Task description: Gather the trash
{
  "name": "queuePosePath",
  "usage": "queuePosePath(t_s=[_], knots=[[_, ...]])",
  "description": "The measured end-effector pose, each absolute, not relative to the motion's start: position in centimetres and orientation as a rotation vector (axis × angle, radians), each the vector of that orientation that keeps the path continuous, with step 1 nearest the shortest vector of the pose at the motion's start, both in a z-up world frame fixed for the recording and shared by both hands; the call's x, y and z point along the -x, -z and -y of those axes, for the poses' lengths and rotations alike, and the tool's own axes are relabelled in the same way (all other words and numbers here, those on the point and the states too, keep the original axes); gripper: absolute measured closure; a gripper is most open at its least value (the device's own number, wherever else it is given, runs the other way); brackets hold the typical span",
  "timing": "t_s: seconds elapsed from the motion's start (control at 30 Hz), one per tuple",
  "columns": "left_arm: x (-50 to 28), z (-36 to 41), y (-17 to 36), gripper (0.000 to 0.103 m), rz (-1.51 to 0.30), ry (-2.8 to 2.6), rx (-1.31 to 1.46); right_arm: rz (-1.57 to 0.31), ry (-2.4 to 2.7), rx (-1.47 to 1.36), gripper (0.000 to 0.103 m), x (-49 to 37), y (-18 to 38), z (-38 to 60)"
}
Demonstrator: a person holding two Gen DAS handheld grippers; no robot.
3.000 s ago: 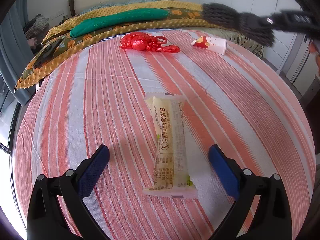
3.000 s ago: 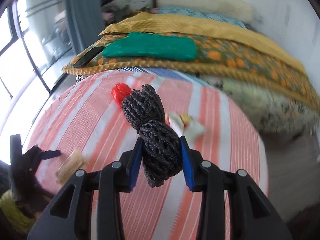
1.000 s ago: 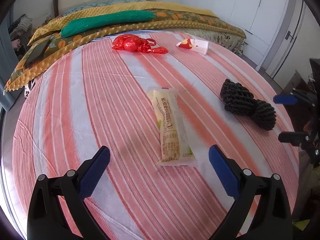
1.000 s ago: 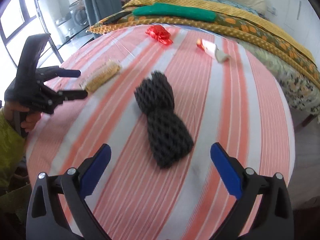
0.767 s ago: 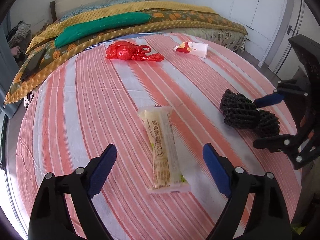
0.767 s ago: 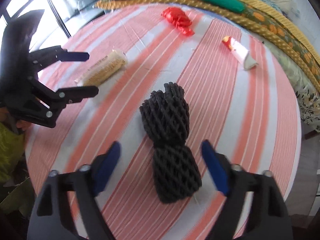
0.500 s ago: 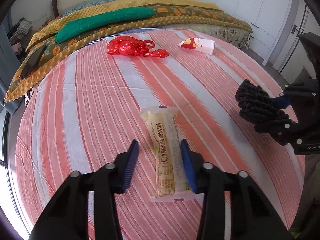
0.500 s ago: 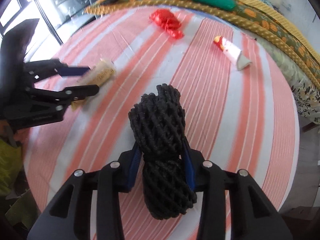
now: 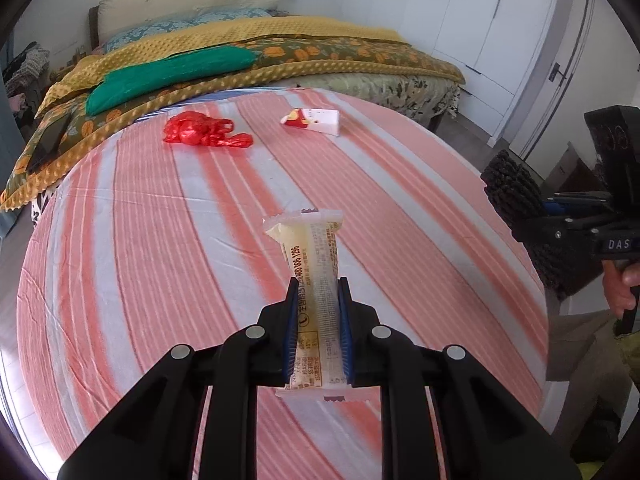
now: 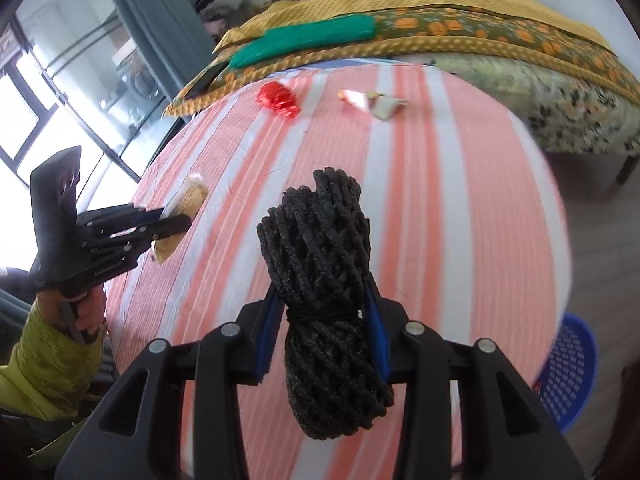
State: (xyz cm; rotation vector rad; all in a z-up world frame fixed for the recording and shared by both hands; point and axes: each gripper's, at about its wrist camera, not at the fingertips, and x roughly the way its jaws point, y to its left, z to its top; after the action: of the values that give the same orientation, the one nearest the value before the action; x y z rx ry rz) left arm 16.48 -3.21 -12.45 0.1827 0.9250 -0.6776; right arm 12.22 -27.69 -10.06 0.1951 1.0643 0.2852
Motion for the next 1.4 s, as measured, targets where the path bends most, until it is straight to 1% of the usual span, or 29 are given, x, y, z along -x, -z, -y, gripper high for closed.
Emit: queuePosePath(t_s=[0.2,0.37,0.53,0.67,0.83,1.03,1.1,1.13,1.17,1.23,1.3,1.37,1.4], knots=[[-12.3,9.9,10.8,0.086,-0.901,0.810,-0.219,-1.008,-0.142,-0.271,0.065,-7.5,9.1,35.5],[-9.5,17.8,9.5,0.086,-0.895,0.952,-0.230,-0.973,0.012,-0.333,0.065,-3.2,9.1,43.3],[-7.0,26.4,9.9,0.086,-0.912,1.070,-0.260,-0.956,0.154,-0.358,0.065,-0.1,10.4,50.1],[-5.4,33.2,11.8,0.086,-0.943,1.135,-0.293,-0.972,0.220,-0.410,0.065,1.0,13.0,54.5],[-5.2,40.5,15.9,0.086,-1.010,1.141,-0.320,-0.997,0.274,-0.464,0.065,1.9,16.8,59.5],[-5.7,46.8,20.9,0.085,-1.057,1.112,-0.371,-1.030,0.294,-0.548,0.065,1.7,21.5,63.7],[-6.0,48.1,22.5,0.084,-1.066,1.104,-0.375,-1.041,0.294,-0.585,0.063,1.6,22.9,64.8],[-6.1,48.7,23.3,0.078,-1.066,1.093,-0.376,-1.039,0.295,-0.595,0.061,1.5,23.4,65.2],[-6.2,49.0,23.9,0.060,-1.068,1.083,-0.377,-1.033,0.290,-0.611,0.052,1.3,24.0,65.7],[-6.3,49.4,24.6,0.038,-1.065,1.062,-0.379,-1.024,0.297,-0.656,0.041,1.7,24.6,66.5],[-6.5,49.5,24.4,0.033,-1.041,1.043,-0.381,-1.002,0.311,-0.684,0.039,2.1,24.6,67.1],[-6.4,48.8,23.3,0.022,-1.010,1.044,-0.368,-0.975,0.311,-0.704,0.033,2.6,24.0,67.4],[-6.3,48.2,22.6,0.020,-0.986,1.043,-0.358,-0.955,0.319,-0.704,0.031,3.0,23.4,67.4]])
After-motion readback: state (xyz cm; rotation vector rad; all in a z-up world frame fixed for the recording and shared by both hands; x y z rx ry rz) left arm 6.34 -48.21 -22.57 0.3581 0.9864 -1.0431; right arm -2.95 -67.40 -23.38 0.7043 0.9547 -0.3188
